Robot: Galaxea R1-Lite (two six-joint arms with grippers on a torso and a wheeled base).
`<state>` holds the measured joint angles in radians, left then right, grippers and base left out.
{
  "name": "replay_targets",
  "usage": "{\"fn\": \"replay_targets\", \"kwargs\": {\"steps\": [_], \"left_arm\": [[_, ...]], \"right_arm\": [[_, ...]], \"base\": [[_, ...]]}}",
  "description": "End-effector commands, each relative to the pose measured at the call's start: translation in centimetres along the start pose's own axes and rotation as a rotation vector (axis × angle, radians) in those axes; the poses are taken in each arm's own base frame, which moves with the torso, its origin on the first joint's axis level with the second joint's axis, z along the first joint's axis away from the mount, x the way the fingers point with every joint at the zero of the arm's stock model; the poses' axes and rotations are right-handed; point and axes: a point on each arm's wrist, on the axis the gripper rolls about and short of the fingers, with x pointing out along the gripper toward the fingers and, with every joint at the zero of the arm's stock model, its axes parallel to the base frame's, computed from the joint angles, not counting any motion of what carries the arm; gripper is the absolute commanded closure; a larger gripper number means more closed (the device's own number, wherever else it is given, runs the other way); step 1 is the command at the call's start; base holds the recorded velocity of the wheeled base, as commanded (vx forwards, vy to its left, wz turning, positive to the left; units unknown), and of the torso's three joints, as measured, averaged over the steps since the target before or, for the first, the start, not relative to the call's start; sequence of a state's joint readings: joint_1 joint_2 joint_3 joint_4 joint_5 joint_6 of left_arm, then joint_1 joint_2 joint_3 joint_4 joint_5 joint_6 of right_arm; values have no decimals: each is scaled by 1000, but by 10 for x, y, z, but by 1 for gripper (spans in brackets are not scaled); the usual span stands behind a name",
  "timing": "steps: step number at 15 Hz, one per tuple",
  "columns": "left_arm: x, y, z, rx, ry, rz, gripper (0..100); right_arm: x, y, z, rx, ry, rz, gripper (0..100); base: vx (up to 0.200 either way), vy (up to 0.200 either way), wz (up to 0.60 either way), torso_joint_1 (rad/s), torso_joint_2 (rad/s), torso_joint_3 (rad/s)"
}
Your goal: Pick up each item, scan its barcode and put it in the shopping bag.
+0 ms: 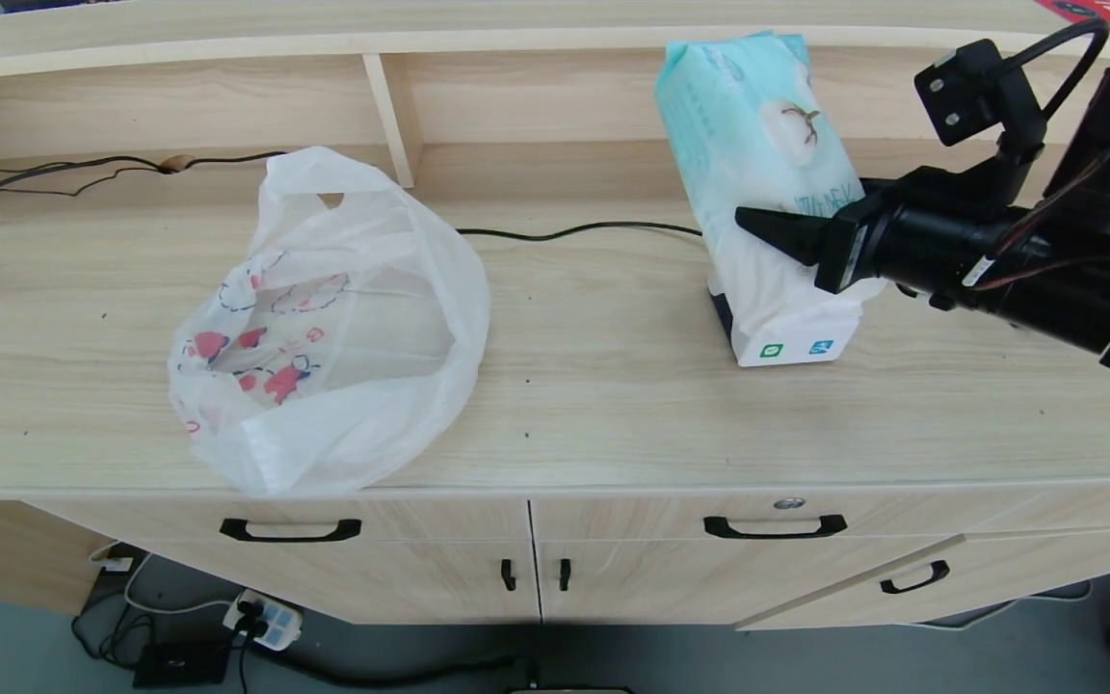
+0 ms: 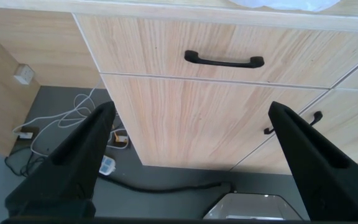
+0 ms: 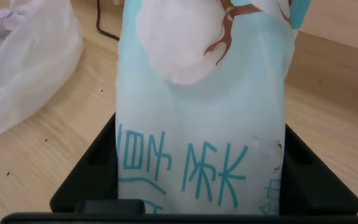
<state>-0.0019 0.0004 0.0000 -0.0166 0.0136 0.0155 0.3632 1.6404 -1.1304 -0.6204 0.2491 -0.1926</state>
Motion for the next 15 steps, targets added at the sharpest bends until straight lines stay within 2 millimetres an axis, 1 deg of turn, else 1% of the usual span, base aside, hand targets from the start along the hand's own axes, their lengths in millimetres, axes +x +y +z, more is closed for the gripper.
{"fn": "replay_targets", "kwargs": {"steps": [1, 2, 5, 7, 11, 12, 15], "left_arm": [[0, 0, 0, 0, -1, 1, 0], [0, 0, 0, 0, -1, 1, 0], [0, 0, 0, 0, -1, 1, 0], [0, 0, 0, 1, -1, 1, 0], [0, 0, 0, 0, -1, 1, 0], [0, 0, 0, 0, -1, 1, 0], [0, 0, 0, 0, -1, 1, 0]], "right_arm": [[-10, 21, 21, -3, -66, 63, 100], [-15, 28, 26, 5, -78, 81, 100], [-25, 32, 38, 3, -114, 92, 100], [-24, 35, 40, 4, -121, 102, 100], [-22, 36, 39, 5, -119, 104, 100], [-20, 36, 38, 6, -113, 105, 100], [5, 36, 34, 15, -114, 111, 100]], "base": [[0, 0, 600, 2, 7, 12], [0, 0, 600, 7, -2, 2], [0, 0, 600, 4, 1, 6], [0, 0, 600, 15, 7, 17], [0, 0, 600, 4, 4, 1], [0, 0, 600, 7, -2, -2], [0, 0, 600, -4, 2, 7]]}}
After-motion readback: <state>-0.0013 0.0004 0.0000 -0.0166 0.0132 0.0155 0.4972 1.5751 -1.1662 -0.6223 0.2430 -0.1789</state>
